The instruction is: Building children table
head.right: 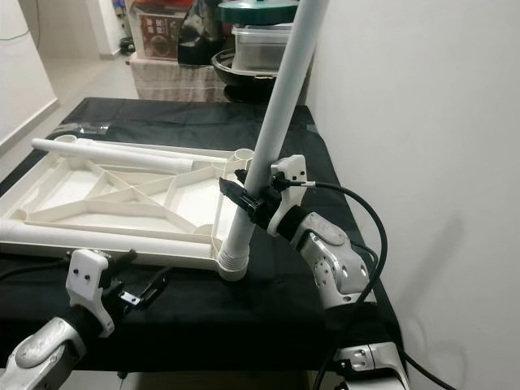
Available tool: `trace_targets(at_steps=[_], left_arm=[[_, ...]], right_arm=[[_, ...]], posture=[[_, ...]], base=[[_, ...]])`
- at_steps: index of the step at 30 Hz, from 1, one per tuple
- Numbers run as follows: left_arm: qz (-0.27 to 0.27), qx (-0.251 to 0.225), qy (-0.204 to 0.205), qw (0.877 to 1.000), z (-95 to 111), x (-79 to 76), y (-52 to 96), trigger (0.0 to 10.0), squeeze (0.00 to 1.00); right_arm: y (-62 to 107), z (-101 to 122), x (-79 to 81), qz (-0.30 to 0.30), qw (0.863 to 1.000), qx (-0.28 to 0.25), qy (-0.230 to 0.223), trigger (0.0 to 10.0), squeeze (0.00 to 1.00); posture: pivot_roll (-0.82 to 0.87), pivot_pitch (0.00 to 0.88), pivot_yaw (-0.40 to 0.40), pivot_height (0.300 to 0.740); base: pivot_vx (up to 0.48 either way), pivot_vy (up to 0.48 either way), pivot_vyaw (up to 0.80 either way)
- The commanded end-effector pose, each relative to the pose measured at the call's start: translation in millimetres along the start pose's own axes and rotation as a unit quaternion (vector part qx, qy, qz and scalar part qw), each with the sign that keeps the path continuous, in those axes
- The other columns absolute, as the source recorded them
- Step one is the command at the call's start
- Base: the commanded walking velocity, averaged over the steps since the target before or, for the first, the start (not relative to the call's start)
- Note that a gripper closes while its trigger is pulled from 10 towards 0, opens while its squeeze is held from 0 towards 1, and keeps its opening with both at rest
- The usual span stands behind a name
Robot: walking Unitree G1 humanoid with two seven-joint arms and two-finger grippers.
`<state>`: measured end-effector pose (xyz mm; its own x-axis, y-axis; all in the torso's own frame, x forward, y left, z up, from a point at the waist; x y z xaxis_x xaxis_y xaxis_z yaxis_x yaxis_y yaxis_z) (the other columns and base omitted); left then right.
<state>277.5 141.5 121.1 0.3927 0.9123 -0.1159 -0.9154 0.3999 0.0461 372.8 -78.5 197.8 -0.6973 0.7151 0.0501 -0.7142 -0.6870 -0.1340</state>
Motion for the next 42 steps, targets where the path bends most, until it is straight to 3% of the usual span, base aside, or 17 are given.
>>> trace_targets(at_steps=[1,4,10,17,24,33,42], left_arm=[[0.026,0.009,-0.002,1.0,-7,2.3,3.3,10.0,0.0],[0.034,0.008,-0.001,0.999,-7,4.3,3.3,10.0,0.0],[0.047,0.004,0.0,0.999,-5,9.0,1.3,10.0,0.0],[0.052,0.004,0.003,0.999,-6,10.8,0.1,10.0,0.0],[0.051,0.005,0.01,0.999,-10,5.9,-3.7,10.0,0.0],[0.049,0.007,0.013,0.999,-11,4.9,-5.1,10.0,0.0],[0.044,0.011,0.018,0.999,-15,0.3,-6.8,10.0,0.0]], right_arm=[[6.8,-39,-9.0,-0.059,0.994,0.074,0.048,0.0,0.0],[6.8,-41,-8.4,-0.063,0.993,0.08,0.061,0.0,0.0],[-0.3,-42,10.8,-0.022,0.991,0.08,0.106,0.0,0.0],[-0.8,-43,23.8,0.034,0.992,0.081,0.093,0.0,0.0],[-8.4,-40,20.1,0.079,0.989,0.097,0.08,0.0,0.0],[-14.5,-29,28.4,0.134,0.986,0.078,0.062,0.0,0.0],[-15.9,-33,24.1,0.146,0.984,0.085,0.051,0.0,0.0]], posture=[[0.05,0.0,-0.067,0.74],[0.05,0.0,-0.067,0.74],[0.05,0.0,-0.069,0.74],[0.05,0.0,-0.071,0.74],[0.05,0.0,-0.083,0.74],[0.06,0.0,-0.092,0.74],[0.06,0.0,-0.094,0.74]], base=[[0.0,0.0,0.0],[0.0,0.0,0.0],[0.0,0.0,0.0],[0.0,0.0,0.0],[0.0,0.0,0.0],[0.0,0.0,0.0],[0.0,0.0,0.0]])
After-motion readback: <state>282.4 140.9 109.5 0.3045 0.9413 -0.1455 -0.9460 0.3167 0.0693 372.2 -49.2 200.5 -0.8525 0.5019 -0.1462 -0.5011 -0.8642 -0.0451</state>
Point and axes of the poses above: a point about 5 cm out from each wrist's last joint towards the gripper, its own y axis pointing back from the gripper into the wrist, its own z axis along the axis of the wrist's last joint, x = y × z, the point moved 6 cm from there along -y, pointing out of the wrist towards the gripper, and after that the axes turned 5 degrees about y, right-handed, at the moved point
